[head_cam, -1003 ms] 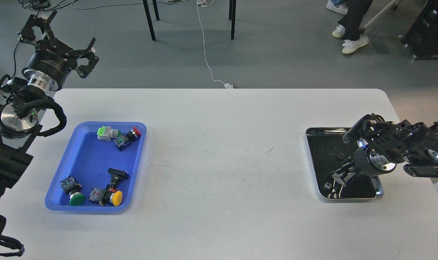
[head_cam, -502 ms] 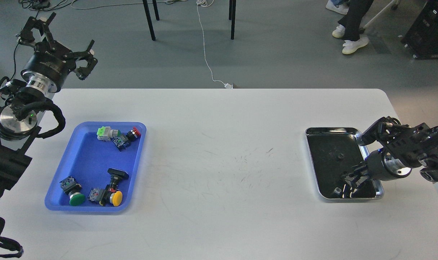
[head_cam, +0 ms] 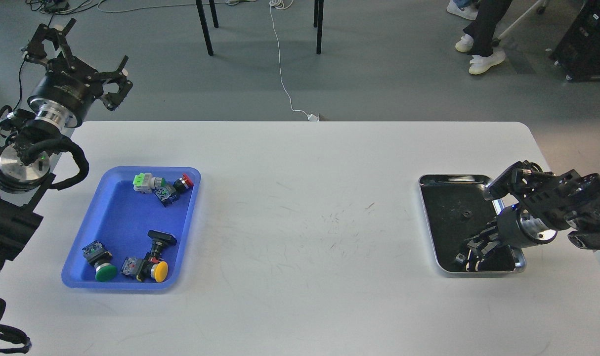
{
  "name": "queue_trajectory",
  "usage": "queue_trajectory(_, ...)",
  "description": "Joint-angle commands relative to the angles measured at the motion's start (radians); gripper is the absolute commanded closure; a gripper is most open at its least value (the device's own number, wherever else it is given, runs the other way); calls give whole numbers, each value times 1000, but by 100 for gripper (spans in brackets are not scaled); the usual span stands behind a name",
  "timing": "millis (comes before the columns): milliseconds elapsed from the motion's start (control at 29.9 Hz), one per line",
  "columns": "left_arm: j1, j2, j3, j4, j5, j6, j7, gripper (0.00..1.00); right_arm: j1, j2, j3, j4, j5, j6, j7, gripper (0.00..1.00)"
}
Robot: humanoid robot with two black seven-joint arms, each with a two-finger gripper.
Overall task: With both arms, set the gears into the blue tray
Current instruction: 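Carry the black piece with the right gripper toward the table center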
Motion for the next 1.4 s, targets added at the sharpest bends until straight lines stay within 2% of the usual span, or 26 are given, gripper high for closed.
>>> queue_trajectory(0, 0, 2, 0, 0, 2, 1, 0, 2, -3, -2, -2, 0, -1, 0, 0, 87)
queue_trajectory(67, 0, 2, 0, 0, 0, 1, -1, 2, -6, -6, -1, 0, -1, 0, 0, 91)
queue_trajectory(234, 0, 5, -1, 0, 0, -1, -1, 2, 24, -13, 22, 0, 2, 0, 1, 92)
queue_trajectory(368, 2, 15, -1, 0, 0, -5, -1, 2, 127, -42, 85, 13, 16, 8, 3, 91)
queue_trajectory(535, 0, 11, -1, 0, 0, -2, -1, 2, 241, -21, 169, 31, 18, 15, 4, 91)
queue_trajectory(635, 0, 11, -1, 0, 0, -1, -1, 2, 259, 54, 226, 66, 36, 17, 3, 92)
queue_trajectory(803, 0, 17, -1, 0, 0, -7, -1, 2, 247, 253, 237, 74, 211, -4, 7, 92)
queue_trajectory(970, 3, 34, -1, 0, 0, -10, -1, 2, 209, 373, 245, 73, 297, -81, 44, 92)
queue_trajectory(1204, 15, 37, -1, 0, 0, -10, -1, 2, 68, 418, 280, -1, 314, -118, 55, 91)
queue_trajectory(1304, 15, 37, 0, 0, 0, -10, -1, 2, 9, 418, 318, -24, 331, -149, 83, 91)
queue_trajectory(1371, 15, 37, 0, 0, 2, -10, -1, 2, -14, 418, 335, -39, 332, -152, 84, 91)
